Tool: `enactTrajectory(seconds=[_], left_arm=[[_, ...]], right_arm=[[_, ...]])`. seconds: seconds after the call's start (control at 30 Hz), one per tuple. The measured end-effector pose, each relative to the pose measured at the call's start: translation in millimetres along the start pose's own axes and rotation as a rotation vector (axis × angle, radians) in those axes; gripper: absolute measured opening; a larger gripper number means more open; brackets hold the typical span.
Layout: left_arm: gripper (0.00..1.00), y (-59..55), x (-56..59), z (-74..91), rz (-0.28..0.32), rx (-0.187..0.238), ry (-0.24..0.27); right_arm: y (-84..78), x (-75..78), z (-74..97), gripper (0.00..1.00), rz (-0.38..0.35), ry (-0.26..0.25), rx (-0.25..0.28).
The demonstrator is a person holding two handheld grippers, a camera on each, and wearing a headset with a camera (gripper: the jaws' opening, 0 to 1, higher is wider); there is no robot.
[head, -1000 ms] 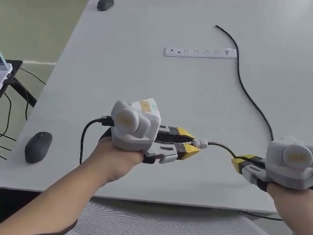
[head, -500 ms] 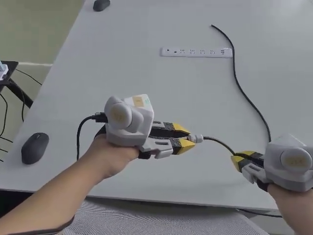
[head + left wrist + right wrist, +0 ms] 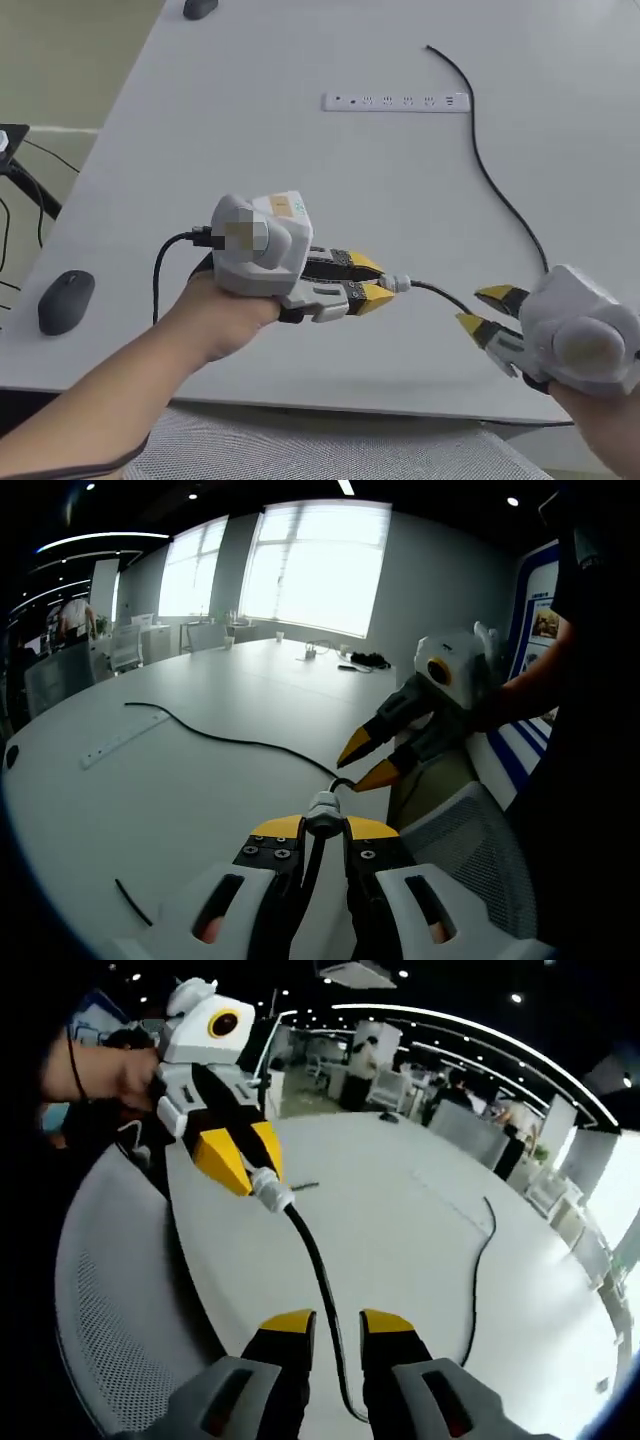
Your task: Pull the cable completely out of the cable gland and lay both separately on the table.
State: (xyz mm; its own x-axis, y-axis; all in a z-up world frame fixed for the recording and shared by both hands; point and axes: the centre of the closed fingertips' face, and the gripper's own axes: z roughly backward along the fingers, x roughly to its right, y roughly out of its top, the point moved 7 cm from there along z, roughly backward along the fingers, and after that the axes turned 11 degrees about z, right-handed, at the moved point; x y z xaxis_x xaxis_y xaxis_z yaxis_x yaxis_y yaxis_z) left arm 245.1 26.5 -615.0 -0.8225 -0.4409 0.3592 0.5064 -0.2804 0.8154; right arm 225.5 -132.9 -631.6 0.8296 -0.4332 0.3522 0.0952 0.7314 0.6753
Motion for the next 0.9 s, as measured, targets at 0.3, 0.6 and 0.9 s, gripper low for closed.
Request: enactTrajectory(seconds=[0.3,0.6,0.9], left_arm=[[0.15,-2.2,1.2,-2.8,-0.008,-0.013,-0.005],[0.15,-2.7,2.1,-5.7,-0.016,-0.017,-0.012],[0.15,-2.7,3.0,-8.3,-0.021,-0.009,-0.003]], right_arm=[[34.7,-5.8,-13.9,0.08,0.138,0.025,0.028],[37.0,-8.5,-17.9,0.02,0.203,0.044,0.022],[32.5,-4.5,-17.8,0.01,0.107,0.044,0.025]])
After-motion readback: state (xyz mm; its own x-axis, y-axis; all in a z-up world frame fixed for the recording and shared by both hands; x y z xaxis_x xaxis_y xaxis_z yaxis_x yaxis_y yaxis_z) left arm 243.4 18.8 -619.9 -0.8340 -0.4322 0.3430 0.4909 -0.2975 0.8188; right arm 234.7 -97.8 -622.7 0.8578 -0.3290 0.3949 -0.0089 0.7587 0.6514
